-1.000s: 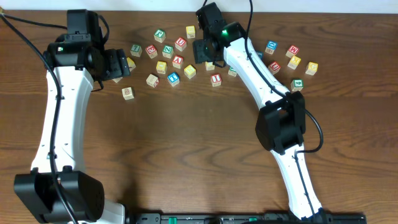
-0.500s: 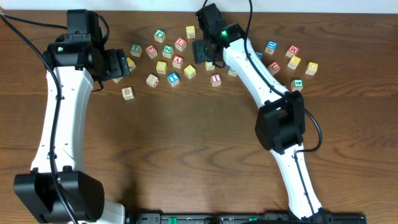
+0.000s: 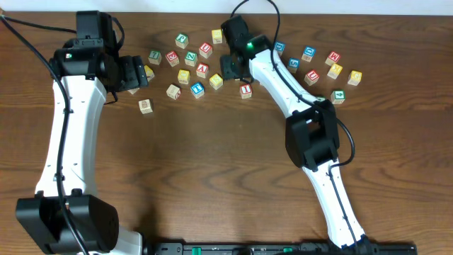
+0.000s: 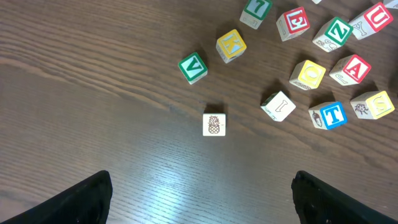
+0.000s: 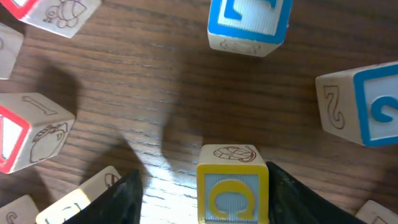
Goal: Spell out CORL
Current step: 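Move right gripper left over the yellow C block and lower, then close right gripper on the yellow C block and lift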
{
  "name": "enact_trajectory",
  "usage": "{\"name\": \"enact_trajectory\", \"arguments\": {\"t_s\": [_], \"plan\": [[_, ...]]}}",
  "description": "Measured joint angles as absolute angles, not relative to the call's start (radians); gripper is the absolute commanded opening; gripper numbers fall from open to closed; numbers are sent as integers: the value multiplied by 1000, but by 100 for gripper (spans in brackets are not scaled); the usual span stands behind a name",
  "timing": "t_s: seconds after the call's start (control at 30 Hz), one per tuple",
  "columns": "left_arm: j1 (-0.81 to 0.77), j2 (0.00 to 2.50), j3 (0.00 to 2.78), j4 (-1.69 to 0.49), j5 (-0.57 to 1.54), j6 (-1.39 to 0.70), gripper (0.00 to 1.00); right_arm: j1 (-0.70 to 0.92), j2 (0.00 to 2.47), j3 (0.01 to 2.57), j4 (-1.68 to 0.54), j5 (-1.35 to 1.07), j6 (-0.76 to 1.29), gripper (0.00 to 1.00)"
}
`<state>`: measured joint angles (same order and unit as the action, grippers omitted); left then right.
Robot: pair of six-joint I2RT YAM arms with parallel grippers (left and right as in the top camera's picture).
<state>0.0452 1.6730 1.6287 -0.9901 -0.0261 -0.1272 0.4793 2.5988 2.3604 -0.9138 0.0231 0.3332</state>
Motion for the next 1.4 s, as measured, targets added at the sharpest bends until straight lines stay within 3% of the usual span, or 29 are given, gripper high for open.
{"name": "enact_trajectory", "arguments": {"t_s": [0.57, 1.07, 1.4], "plan": [[45, 1673, 1629, -990, -26, -127, 91, 479, 2601, 2360, -909, 59, 358, 30], [45, 1673, 1629, -990, -26, -127, 91, 476, 2579, 2357, -932, 60, 348, 22], [45, 1673, 1629, -990, -26, -127, 91, 476, 2368, 2354, -1061, 30, 221, 18]]}}
